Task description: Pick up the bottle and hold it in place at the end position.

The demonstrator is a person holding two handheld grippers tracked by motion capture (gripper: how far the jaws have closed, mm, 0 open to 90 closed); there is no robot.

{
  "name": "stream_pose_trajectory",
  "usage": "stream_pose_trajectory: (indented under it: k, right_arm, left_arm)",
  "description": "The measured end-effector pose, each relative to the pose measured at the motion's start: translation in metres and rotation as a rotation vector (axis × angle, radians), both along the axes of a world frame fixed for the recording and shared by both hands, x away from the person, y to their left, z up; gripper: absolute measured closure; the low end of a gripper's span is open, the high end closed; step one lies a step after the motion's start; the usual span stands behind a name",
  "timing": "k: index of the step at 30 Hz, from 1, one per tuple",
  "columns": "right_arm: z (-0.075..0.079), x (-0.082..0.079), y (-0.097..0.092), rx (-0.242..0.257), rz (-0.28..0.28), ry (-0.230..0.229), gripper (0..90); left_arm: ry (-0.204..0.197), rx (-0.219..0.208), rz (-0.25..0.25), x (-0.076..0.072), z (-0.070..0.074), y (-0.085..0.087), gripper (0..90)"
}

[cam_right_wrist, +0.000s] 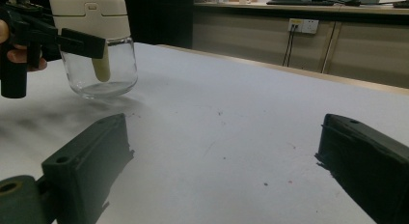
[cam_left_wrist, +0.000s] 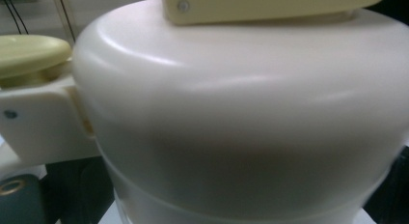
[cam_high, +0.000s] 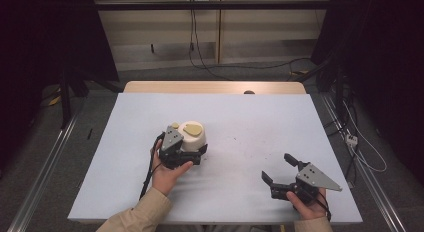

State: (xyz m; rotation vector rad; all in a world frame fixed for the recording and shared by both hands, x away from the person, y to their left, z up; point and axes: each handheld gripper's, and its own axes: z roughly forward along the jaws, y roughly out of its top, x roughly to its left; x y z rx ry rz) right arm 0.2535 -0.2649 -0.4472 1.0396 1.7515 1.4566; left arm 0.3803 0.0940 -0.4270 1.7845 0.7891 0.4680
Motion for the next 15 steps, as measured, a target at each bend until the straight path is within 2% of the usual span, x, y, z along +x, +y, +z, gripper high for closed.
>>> stream_pose_trajectory:
  k: [15]
  right_arm:
    - [-0.0003,0.0002,-0.0008,0.005,-0.002,0.000,3.4]
  left_arm:
    - [0.006,0.008,-0.002,0.0097,-0.0021,-0.0084,5.0]
